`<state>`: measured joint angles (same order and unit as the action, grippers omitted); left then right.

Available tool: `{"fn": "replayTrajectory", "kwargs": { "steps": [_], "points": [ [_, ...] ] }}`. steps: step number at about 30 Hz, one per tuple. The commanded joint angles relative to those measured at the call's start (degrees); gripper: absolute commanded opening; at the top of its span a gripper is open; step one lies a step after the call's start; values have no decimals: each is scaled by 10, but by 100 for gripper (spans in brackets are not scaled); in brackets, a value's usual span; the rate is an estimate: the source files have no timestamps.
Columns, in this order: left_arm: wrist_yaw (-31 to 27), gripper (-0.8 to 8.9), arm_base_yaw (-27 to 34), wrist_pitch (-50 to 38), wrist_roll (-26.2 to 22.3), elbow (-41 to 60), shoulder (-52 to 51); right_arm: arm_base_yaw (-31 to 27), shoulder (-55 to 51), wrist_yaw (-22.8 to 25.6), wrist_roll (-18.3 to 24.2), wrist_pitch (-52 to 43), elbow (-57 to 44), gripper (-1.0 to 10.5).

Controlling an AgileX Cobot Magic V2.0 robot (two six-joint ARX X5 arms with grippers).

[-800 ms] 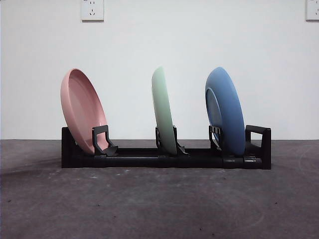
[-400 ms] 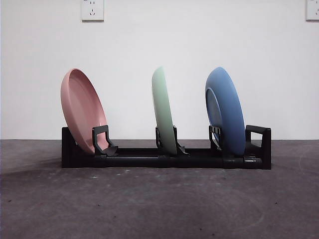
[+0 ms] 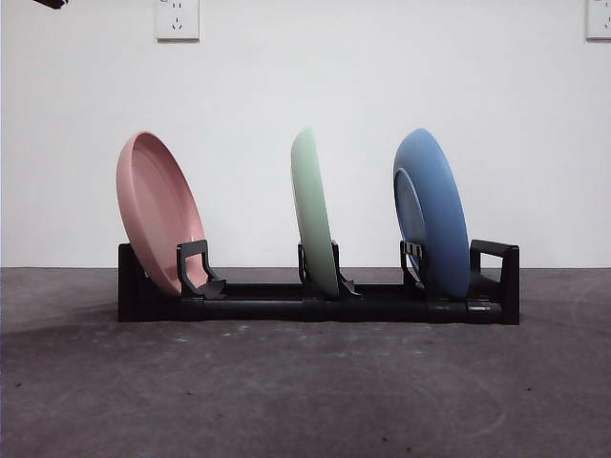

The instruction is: Place the plate

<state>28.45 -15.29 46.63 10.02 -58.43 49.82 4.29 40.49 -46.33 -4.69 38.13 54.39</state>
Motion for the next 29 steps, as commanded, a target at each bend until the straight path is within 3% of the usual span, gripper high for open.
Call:
{"fn": "replayTrajectory", "kwargs": {
  "steps": [1,5,8,11,16,21,29],
  "points": [
    [3,162,-3,-3,-8,-12,-8,5,2,-2,7,-4,8,15],
    [3,551,-3,-3,-8,-12,-20,9,3,-2,11,-4,8,198],
    [3,686,-3,-3,-8,-12,-23,9,3,-1,11,-7,8,404],
    [3,686,-3,-3,-8,-12,-23,9,3,-1,9,-12,8,521],
    [3,686,-3,-3,-8,-12,-24,9,3,-2,-4,-13,8,525],
    [3,686,-3,-3,-9,-13,-31,9,20,-2,-56,-33,8,531],
    [3,660,-3,-3,-16,-13,-61,32,145,-11,-75,-29,42,582]
  ]
}}
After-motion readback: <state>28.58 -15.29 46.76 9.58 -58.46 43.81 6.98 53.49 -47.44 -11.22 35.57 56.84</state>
